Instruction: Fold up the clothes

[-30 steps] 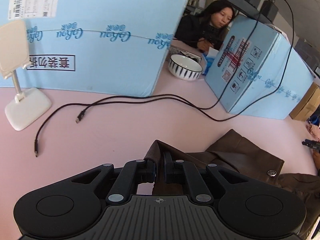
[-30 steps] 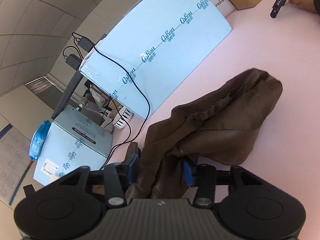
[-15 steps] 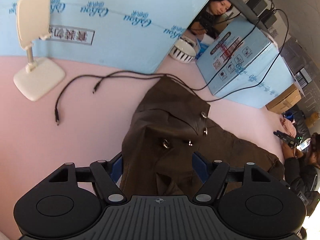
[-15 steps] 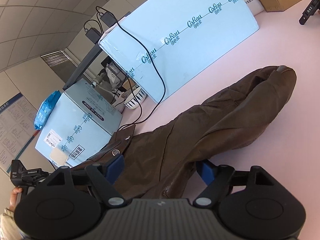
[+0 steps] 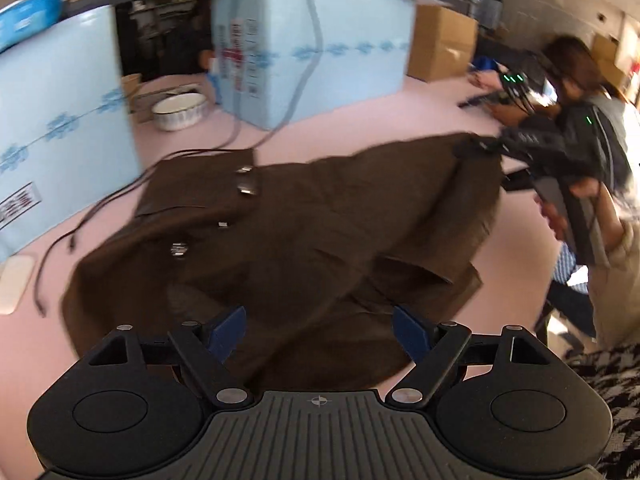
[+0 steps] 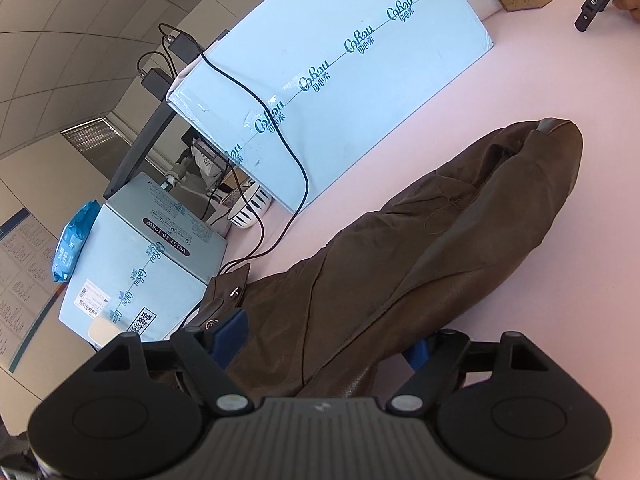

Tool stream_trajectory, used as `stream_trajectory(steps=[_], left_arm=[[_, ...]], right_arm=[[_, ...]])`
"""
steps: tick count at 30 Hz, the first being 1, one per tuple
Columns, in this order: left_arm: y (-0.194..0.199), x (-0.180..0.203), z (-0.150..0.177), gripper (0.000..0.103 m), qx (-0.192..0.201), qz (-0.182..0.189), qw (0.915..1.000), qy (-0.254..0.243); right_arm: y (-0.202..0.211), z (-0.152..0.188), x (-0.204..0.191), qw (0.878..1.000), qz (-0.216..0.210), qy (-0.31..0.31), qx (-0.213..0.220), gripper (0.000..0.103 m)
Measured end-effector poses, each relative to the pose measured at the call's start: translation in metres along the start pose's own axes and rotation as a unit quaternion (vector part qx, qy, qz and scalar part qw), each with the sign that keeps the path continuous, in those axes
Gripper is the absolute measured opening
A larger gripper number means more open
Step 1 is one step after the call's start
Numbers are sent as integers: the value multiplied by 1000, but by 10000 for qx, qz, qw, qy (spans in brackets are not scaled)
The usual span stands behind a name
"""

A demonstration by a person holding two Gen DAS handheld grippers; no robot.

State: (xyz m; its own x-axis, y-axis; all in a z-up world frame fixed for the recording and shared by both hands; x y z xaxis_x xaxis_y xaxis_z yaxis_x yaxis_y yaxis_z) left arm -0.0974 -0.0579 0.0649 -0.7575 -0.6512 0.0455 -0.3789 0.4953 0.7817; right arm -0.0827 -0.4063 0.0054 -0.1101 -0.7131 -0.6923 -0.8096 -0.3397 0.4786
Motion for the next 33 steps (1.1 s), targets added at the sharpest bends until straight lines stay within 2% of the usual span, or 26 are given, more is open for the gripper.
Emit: stream_trajectory(steps=[2,3,5,6,9,11,12,13,14,15,16,19,22,23,24,25,27,30,31,32,33], left_arm=[[-20,26,2,83,-98,291,9993,-224],[-31,35,2,83,-140,303,9989,-337],[-54,46,4,83,-106,34,9983,-574],[-64,48,4,82,-98,16,9980,-623],[-92,50,1,81,-87,379,9982,-467],[-96,54,-2,80,58,302,9980,-551],[-97,56,-4,69,133,247,9978,-608],[-97,58,-5,53,210,232,9974,-654],[-97,61,-5,45,288,232,9970,-685],[-98,63,-4,27,366,229,9965,-711],[-99,66,-4,19,444,226,9960,-736],[-94,70,4,9,627,181,9946,-810],[-77,67,20,8,642,303,9945,-774],[-70,66,27,8,567,381,9942,-834],[-65,66,34,8,475,447,9938,-902],[-55,63,45,8,403,523,9938,-898],[-34,55,66,8,305,690,9946,-707],[1,24,100,8,259,921,9954,5],[11,13,109,8,328,896,9952,207],[22,-1,119,8,388,821,9950,420],[26,-8,123,8,404,768,9948,534]], right_arm=[[2,2,0,10000,-29,-22,-20,82],[3,2,1,10000,-41,-41,-34,82],[5,6,5,9999,-66,-94,-70,81],[6,7,7,9999,-77,-107,-84,81],[8,10,16,9997,-68,-207,-147,80],[10,11,23,9995,-31,-285,-122,80],[11,11,26,9994,1,-327,-76,80],[13,10,29,9993,45,-363,22,80],[15,9,32,9991,91,-398,126,80],[17,8,35,9987,137,-434,231,80],[20,7,38,9977,291,-452,401,80],[18,7,47,9931,820,-458,708,81],[12,6,57,9902,844,-702,866,81],[10,3,58,9893,844,-737,933,74],[8,1,57,9896,926,-661,877,34],[3,0,54,9905,1077,-453,724,10],[-1,2,47,9937,965,-300,493,10],[0,13,27,9986,514,-86,-6,13],[0,18,20,9992,359,-15,-174,19],[3,19,19,9991,390,-25,-155,25],[7,20,19,9989,444,-45,-113,41]])
Point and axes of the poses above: each gripper's, at about its wrist camera, not at the fingertips, and y roughly against the way its jaws point, x to its right, z to its underside, the point moved 5 cm from there along -y, roughly the way its jaws point, and after that the axes turned 3 degrees about -x, right-handed, at the moved point
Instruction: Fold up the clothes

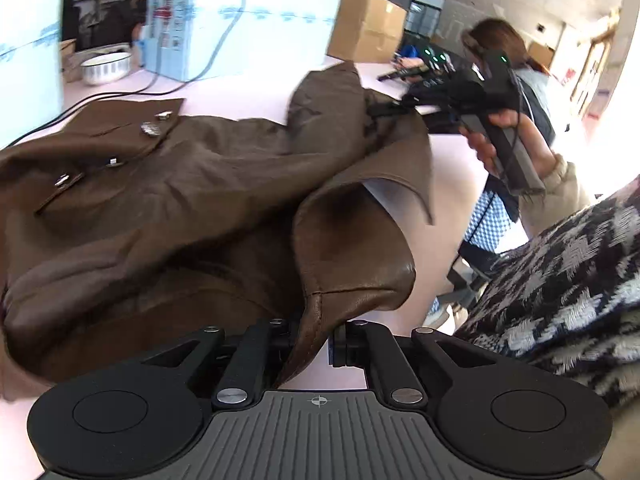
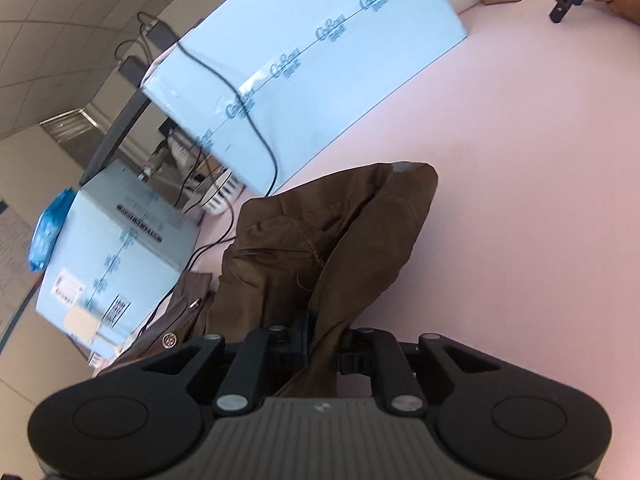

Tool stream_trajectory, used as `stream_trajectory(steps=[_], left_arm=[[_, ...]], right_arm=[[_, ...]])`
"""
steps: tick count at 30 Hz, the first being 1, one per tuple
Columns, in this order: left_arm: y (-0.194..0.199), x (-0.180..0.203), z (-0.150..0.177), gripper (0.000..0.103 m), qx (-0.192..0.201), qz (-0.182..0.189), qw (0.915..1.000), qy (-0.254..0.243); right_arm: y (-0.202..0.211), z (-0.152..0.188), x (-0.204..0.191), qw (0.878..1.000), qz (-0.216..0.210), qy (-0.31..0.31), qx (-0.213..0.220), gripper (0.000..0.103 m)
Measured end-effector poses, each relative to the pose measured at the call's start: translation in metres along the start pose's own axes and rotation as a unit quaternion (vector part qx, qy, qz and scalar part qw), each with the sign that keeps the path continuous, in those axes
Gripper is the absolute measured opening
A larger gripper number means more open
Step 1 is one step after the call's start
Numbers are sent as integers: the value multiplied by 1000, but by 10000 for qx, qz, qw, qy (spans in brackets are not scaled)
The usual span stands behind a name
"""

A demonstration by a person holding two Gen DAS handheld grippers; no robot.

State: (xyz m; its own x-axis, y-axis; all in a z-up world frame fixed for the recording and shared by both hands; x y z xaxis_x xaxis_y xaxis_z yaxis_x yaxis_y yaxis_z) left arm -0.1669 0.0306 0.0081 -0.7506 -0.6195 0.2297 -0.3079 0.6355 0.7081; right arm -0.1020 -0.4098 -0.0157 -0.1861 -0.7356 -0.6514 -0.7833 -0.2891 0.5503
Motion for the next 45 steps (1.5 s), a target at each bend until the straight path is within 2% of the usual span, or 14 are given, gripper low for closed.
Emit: stream_trajectory(steps=[1,2,5,7,10,13,19,21,24,28,32,36,40,45], left_arm=[[4,-6,2,8,29,-106,9999,85],[10,-13,5,8,65,-243,9995,177],[16,-25,8,8,73,-438,9984,349],[21,-29,14,10,27,-374,9984,417],[23,-27,22,11,-32,-67,9995,317],[23,-24,29,12,11,103,9998,156],[18,-16,30,12,67,-28,9996,268],[15,-15,29,12,109,-108,9993,331],[15,-15,29,12,161,-158,9990,394],[11,-17,27,12,144,-214,9986,469],[3,-20,15,12,74,-398,9979,508],[-12,-19,-6,13,-96,-531,9985,59],[-32,-17,-35,14,-304,-339,9985,-303],[-66,-18,-58,14,-737,-79,9948,-699]], right_arm=[[8,-1,5,9990,288,-55,340,61],[18,-3,10,9955,609,-115,721,68],[50,-14,15,9797,918,-9,1779,72],[58,-24,4,9817,581,323,1782,72],[29,-37,-45,9861,-527,1510,451,74],[-20,-34,-89,9604,-1290,2257,-1002,75],[-140,-2,-141,9247,-362,2813,-2541,68],[-161,10,-152,9132,-279,2943,-2803,74],[-166,25,-168,9010,-737,2989,-3058,30],[-156,53,-178,8822,-549,3834,-2678,16],[-137,44,-165,8998,-279,3779,-2160,13],[-115,25,-140,9137,132,3742,-1582,13],[-88,-5,-97,9264,919,3532,-924,7],[-42,-44,-34,9269,2168,3064,-45,0]])
Point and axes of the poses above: each gripper's, at about its wrist camera, not at the fingertips, and y roughly against the way its jaws point, x to its right, z to its underside, the point moved 5 cm from there along -y, roughly the way its jaws point, and after that the axes turned 3 degrees about -x, right-handed, at the moved point
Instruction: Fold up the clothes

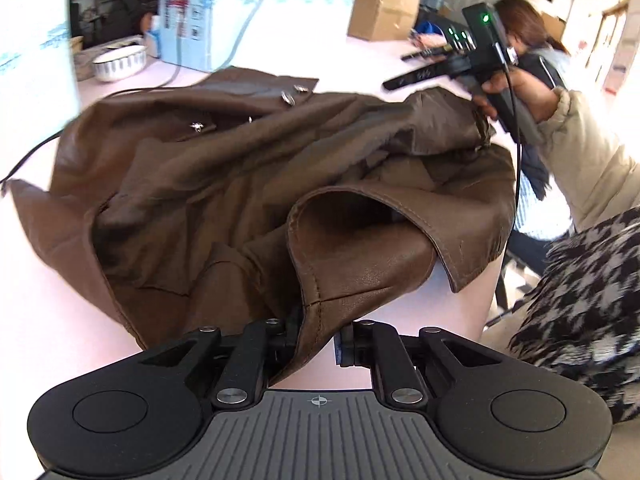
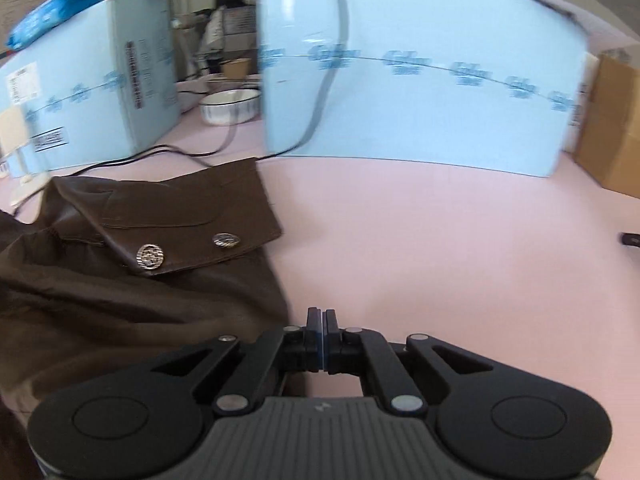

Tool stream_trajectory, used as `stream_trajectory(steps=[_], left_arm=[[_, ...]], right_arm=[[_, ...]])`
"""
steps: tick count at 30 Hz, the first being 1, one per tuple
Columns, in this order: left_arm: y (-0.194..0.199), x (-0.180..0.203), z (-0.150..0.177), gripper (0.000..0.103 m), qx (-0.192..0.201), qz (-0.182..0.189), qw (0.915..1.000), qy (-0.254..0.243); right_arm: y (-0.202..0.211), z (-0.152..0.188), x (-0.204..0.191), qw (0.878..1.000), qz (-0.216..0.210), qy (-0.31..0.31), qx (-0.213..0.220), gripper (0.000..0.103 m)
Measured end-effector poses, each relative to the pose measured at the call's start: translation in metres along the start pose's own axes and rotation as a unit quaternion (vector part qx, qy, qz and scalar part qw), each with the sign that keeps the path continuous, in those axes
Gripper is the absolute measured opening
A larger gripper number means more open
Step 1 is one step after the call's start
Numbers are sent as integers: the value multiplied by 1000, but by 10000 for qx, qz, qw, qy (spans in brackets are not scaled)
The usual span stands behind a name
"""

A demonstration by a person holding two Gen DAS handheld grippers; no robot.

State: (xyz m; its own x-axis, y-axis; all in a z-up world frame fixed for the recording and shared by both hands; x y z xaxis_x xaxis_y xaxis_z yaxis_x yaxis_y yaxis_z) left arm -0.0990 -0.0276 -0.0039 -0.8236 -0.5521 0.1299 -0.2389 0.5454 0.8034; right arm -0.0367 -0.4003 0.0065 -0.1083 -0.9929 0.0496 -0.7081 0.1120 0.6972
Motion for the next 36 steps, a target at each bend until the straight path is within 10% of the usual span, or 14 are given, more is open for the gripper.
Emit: stream_trajectory(steps=[3,7,10,16,21,27,36], left_arm=[[5,-1,-2,14,-115,478,9982,-338],[27,-3,11,16,-41,583,9956,-732],[41,-3,23,17,52,397,9977,-538],[58,25,55,32,-84,845,9936,-748],[58,34,62,39,-253,668,9931,-926],[50,32,58,48,-243,426,9951,-857],[53,19,14,57,267,187,9946,-988]], right_arm=[[6,10,44,9981,14,-611,-2,1],[18,14,59,9841,-1395,-1098,68,16],[7,9,39,9650,-2368,-1072,-358,62],[-41,1,-16,9290,-3379,-628,-1373,92],[-37,0,-69,9202,-3615,93,-1502,88],[-11,3,-133,9528,-2325,1756,-852,10],[30,-19,-71,9850,-1467,858,289,6]])
Point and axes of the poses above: each gripper's, at about its wrist camera, not at the fingertips, and y roughly against the way its jaws point, x to its right, z to its underside, the point moved 5 cm from there along -y, roughly the way its jaws point, and after that the axes turned 3 degrees about -x, right-handed, at the moved point
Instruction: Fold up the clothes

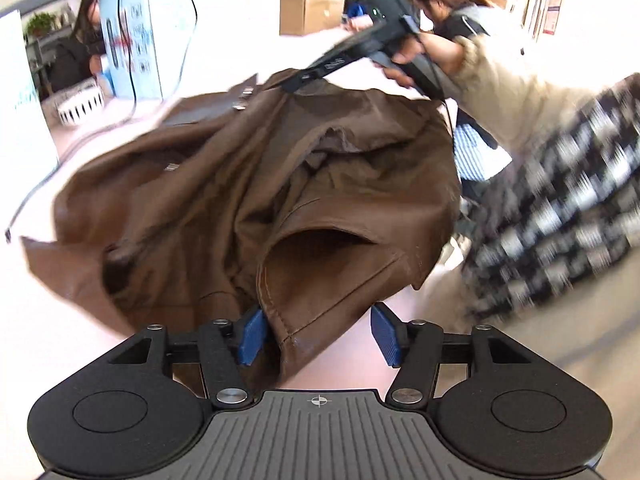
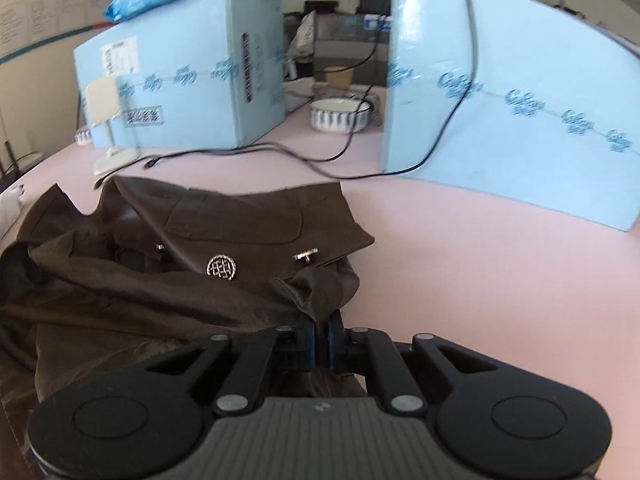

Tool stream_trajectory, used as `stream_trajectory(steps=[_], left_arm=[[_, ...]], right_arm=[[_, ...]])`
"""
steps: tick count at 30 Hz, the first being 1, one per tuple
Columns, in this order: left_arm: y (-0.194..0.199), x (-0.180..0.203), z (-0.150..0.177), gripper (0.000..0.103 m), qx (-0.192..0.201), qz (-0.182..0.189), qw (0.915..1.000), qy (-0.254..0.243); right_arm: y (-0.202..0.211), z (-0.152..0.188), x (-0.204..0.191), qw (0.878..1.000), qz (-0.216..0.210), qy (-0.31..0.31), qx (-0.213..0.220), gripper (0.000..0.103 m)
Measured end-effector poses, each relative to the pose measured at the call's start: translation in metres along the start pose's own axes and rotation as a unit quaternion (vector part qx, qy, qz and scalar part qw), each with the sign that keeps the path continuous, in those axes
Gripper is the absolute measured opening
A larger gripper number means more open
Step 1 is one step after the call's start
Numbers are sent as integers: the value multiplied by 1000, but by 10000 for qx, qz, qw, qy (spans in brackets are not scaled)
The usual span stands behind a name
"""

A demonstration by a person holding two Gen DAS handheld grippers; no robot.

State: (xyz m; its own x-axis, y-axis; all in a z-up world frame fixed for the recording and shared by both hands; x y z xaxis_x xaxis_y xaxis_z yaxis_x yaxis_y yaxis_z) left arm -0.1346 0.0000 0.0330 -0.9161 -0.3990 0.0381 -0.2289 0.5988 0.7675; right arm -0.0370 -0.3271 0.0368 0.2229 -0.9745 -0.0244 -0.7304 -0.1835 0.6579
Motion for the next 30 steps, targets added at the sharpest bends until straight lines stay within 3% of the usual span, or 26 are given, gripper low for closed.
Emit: stream_trajectory(steps=[4,5,7,9,11,12,13,14,15,16,18,20,25,30], left_arm=[[-23,-13,-20,57,32,299,9995,-30],[-33,-16,-20,57,-69,360,9993,-35],[-48,-22,-18,57,-257,349,9991,-9],[-53,-27,-15,57,-342,259,9991,55],[-47,-30,-17,57,-145,271,9993,192],[-40,-30,-21,61,53,288,9992,268],[-32,-30,-27,75,296,300,9985,354],[-27,-30,-33,81,487,238,9977,399],[-24,-28,-39,86,615,92,9973,390],[-24,-25,-44,86,686,-85,9970,344],[-31,-19,-54,86,773,-474,9958,141],[-44,-9,-66,86,884,-856,9920,-276],[-83,-14,-90,87,663,-882,9932,-361],[-113,-42,-97,87,419,-806,9958,-112]], right_arm=[[37,-2,48,9936,952,-406,448,7],[38,4,60,9899,1271,-475,401,7],[24,21,76,9887,1389,-553,-57,13],[4,39,85,9884,1197,-682,-638,18],[16,41,89,9903,1142,-741,-283,23],[24,41,90,9907,1120,-768,-73,31],[31,42,91,9907,1096,-794,138,45],[38,43,93,9902,1073,-820,348,53],[49,41,92,9905,937,-780,635,69],[69,41,87,9901,602,-662,1081,84],[96,44,77,9877,-44,-376,1518,94],[118,59,64,9848,-620,20,1620,94],[146,118,43,9794,-1283,152,1554,94],[185,185,41,9819,-1238,-200,1420,94]])
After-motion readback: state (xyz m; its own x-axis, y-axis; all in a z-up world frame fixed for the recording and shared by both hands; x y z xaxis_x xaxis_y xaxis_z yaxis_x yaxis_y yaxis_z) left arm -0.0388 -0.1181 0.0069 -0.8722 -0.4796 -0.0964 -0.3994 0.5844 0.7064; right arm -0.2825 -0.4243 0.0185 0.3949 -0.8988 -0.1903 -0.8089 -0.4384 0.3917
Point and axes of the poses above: each gripper's, at about its wrist camera, not at the fingertips, and y roughly against the way its jaws point, x to its right, z to its underside, the point moved 5 cm from there along -y, roughly the way its jaws point, and after that the axes turned 3 degrees about -x, right-handed, at the moved point
